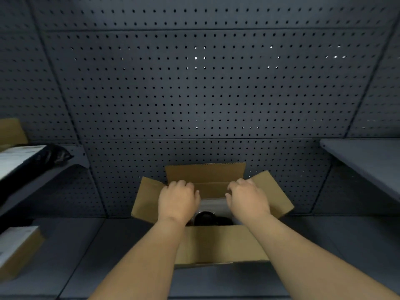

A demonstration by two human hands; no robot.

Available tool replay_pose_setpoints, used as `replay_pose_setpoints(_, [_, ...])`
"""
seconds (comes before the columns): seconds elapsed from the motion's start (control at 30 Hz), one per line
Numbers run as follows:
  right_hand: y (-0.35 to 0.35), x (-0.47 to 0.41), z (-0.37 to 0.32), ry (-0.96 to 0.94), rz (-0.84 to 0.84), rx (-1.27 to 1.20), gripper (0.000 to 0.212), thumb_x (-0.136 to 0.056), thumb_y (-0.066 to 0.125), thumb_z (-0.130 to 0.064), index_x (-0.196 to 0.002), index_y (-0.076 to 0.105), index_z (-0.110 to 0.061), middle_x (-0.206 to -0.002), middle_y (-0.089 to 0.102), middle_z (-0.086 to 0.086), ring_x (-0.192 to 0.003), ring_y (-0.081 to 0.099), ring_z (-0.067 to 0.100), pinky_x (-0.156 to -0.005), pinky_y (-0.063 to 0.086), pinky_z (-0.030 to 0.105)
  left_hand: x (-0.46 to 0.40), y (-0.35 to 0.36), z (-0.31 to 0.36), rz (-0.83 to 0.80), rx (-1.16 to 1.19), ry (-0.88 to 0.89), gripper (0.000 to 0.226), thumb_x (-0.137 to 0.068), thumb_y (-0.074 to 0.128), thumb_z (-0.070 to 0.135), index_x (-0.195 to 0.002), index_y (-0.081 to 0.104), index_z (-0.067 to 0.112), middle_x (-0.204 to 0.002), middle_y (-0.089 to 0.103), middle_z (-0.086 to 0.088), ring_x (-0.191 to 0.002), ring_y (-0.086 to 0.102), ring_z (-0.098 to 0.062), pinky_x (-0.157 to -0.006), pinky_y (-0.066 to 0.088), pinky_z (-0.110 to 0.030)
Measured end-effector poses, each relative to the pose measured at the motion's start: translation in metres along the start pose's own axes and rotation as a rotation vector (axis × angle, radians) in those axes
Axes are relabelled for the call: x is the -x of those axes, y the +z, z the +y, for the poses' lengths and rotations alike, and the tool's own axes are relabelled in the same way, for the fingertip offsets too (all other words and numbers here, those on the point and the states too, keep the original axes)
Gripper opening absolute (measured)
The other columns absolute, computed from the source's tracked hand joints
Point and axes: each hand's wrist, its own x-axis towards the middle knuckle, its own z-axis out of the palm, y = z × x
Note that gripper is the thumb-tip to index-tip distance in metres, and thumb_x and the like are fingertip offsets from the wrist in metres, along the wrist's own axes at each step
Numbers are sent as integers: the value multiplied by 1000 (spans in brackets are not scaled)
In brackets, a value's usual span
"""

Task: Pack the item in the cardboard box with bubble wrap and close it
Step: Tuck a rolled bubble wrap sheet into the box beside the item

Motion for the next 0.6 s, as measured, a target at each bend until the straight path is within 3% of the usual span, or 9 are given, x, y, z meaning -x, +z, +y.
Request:
replay_pose_setpoints(0.3, [-53,85,-1,85,103,17,26,-98,42,-25,-111,61,-14,-116,59,4,-113,49,23,-89,38,33,53,-56,29,28,45,103,38,-98,32,40,-100,62,18,-102,64,-1,-95,59,-20,-76,43,-32])
replay_pose_setpoints(0.6, [-99,153,66,231,146,125,25,-97,43,-24,-113,61,-16,-115,59,2,-111,50,22,-88,40,31,80,-95,110,65,124,222,37,-98,32,41,-100,62,19,-101,63,0,-95,59,-20,-80,44,-34])
